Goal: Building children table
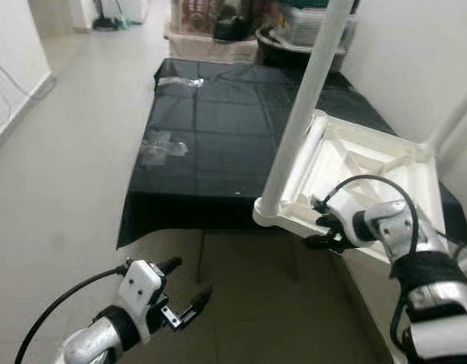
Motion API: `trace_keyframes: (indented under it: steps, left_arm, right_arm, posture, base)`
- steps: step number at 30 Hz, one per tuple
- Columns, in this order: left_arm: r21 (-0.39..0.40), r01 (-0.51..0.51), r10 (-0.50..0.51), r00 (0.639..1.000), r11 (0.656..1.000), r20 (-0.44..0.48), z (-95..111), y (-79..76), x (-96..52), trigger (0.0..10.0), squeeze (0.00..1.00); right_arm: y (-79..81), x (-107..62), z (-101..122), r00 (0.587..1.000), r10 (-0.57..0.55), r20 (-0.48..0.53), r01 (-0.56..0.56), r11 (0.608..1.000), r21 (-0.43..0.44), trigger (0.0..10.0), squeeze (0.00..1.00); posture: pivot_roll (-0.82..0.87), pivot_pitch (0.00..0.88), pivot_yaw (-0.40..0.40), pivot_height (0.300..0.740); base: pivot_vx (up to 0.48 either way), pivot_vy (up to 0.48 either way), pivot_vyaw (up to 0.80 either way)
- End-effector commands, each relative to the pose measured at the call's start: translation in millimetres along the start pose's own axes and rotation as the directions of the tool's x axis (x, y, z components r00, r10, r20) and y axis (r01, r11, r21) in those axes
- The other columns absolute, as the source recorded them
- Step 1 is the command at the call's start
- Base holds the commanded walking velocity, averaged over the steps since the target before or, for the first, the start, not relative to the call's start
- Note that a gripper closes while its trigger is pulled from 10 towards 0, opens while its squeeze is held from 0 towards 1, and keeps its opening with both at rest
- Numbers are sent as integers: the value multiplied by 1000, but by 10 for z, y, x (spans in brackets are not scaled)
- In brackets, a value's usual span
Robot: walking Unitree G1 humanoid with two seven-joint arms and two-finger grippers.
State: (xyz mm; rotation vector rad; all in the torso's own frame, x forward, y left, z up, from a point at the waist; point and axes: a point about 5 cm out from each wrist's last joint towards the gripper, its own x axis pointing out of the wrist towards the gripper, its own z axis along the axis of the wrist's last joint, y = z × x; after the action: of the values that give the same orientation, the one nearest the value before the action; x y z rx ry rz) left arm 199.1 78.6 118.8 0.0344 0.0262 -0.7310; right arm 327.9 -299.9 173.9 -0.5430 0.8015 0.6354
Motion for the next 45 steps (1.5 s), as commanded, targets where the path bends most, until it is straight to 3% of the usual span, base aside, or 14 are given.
trace_keyframes:
  steps: [1, 8, 9, 12, 13, 23, 26, 28, 32, 34, 38, 39, 42, 45]
  left_arm:
    - [-19, 17, -17, 1000, 1000, -10, 13, -36, -27, 10000, 0]
    - [-40, 24, -24, 1000, 999, -16, 109, -108, -116, 10000, 0]
    - [-45, 24, -25, 1000, 999, -17, 126, -124, -131, 10000, 0]
    - [-50, 25, -26, 999, 998, -20, 140, -137, -143, 10000, 0]
    - [-55, 24, -25, 999, 998, -21, 154, -146, -151, 10000, 0]
    - [-82, 23, -26, 999, 996, -30, 235, -210, -183, 10000, 0]
    - [-92, 20, -23, 999, 996, -34, 258, -229, -188, 10000, 0]
    - [-99, 17, -21, 999, 995, -39, 272, -244, -188, 10000, 0]
    - [-102, 9, -14, 999, 995, -42, 282, -252, -186, 10000, 0]
    - [-106, 5, -10, 999, 994, -44, 285, -256, -172, 10000, 0]
    - [-108, 4, -9, 999, 994, -46, 286, -257, -167, 10000, 0]
    - [-114, 5, -11, 999, 993, -49, 282, -261, -155, 10000, 0]
    - [-117, 7, -13, 999, 993, -51, 275, -263, -141, 10000, 0]
    - [-121, 11, -17, 999, 993, -51, 267, -273, -114, 10000, 0]
  right_arm:
    - [-23, -8, -17, 1000, 0, -30, 0, 1000, -14, 10000, 0]
    - [-59, 10, -14, 994, 22, -109, -31, 997, -77, 10000, 0]
    - [-64, 19, -13, 991, 19, -134, -35, 993, -114, 1608, 0]
    - [-72, 25, -14, 989, 18, -150, -39, 989, -139, 1608, 0]
    - [-79, 35, -8, 986, 10, -164, -38, 985, -169, 0, 0]
    - [-153, 67, 246, 985, -92, -145, 34, 932, -361, 0, 0]
    - [-155, 67, 479, 990, -124, -69, 73, 862, -501, 0, 0]
    - [-150, 47, 702, 989, -149, 9, 124, 784, -609, 0, 0]
    - [-194, -26, 908, 974, -214, 76, 210, 718, -664, 0, 0]
    - [-268, -162, 1061, 950, -293, 107, 276, 631, -725, 0, 0]
    - [-287, -201, 1092, 944, -310, 111, 285, 603, -745, 0, 0]
    - [-342, -397, 1324, 901, -371, 225, 396, 490, -776, 0, 0]
    - [-351, -485, 1449, 882, -382, 278, 443, 468, -764, 0, 0]
    - [-332, -571, 1583, 885, -348, 309, 453, 491, -744, 0, 0]
  posture:
    - [52, 157, -124, 740]
    - [31, 217, -138, 740]
    - [27, 230, -142, 740]
    - [25, 233, -145, 740]
    - [22, 243, -150, 740]
    - [-2, 280, -173, 740]
    - [-7, 285, -183, 740]
    - [-12, 288, -189, 740]
    - [-16, 285, -194, 740]
    - [-25, 278, -200, 740]
    - [-25, 278, -200, 740]
    - [-35, 268, -203, 740]
    - [-51, 257, -200, 740]
    - [-55, 254, -199, 740]
  base:
    - [0, 0, 0]
    - [0, 0, 0]
    - [0, 0, 0]
    - [0, 0, 0]
    - [0, 0, 0]
    - [0, 0, 0]
    - [0, 0, 0]
    - [0, 0, 0]
    - [0, 0, 0]
    - [0, 0, 0]
    - [0, 0, 0]
    - [0, 0, 0]
    - [0, 0, 0]
    - [0, 0, 0]
